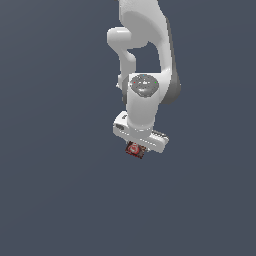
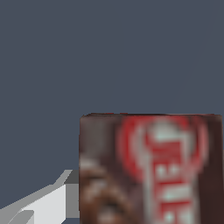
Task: Pick up the object and move it to a goal position.
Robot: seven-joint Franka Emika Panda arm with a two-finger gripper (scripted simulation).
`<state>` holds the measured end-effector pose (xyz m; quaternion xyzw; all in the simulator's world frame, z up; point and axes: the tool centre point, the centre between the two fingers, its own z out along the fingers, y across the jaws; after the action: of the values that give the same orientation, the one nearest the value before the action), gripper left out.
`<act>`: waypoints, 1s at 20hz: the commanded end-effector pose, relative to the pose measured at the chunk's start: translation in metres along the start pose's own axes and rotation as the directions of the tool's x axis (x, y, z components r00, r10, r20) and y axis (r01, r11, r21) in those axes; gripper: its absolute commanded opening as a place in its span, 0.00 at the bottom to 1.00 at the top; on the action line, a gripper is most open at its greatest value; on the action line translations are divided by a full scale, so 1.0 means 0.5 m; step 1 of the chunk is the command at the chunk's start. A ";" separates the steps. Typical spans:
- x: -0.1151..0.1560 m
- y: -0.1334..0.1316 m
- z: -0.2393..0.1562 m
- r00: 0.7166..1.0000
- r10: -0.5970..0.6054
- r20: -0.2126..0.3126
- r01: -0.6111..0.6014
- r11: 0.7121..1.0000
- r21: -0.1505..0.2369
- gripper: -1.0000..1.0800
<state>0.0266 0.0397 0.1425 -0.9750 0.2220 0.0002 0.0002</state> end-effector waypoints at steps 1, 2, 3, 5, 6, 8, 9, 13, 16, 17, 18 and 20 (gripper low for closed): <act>-0.026 -0.007 -0.049 1.000 0.000 0.000 0.000 1.000 0.000 0.00; -0.036 -0.010 -0.069 1.000 0.000 0.000 0.000 1.000 0.000 0.00; -0.046 -0.013 -0.089 1.000 0.000 0.000 0.000 1.000 0.000 0.00; -0.065 -0.019 -0.127 1.000 0.000 -0.001 0.000 1.000 0.000 0.00; -0.074 -0.022 -0.145 1.000 0.000 -0.001 0.000 1.000 0.000 0.00; -0.091 -0.028 -0.180 1.000 0.000 -0.001 0.000 1.000 -0.001 0.00; -0.099 -0.030 -0.196 1.000 0.000 -0.001 0.000 1.000 -0.001 0.00; -0.125 -0.040 -0.251 1.000 0.000 -0.001 0.000 1.000 -0.001 0.00; -0.140 -0.046 -0.283 1.000 0.000 -0.001 0.000 1.000 -0.001 0.00; -0.143 -0.048 -0.291 1.000 0.000 -0.001 0.000 1.000 -0.001 0.00; -0.146 -0.049 -0.298 1.000 0.000 -0.001 0.000 1.000 -0.001 0.00; -0.151 -0.051 -0.308 1.000 0.000 -0.001 0.000 1.000 -0.001 0.00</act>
<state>-0.0284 0.0940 0.2924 -0.9751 0.2218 -0.0009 -0.0001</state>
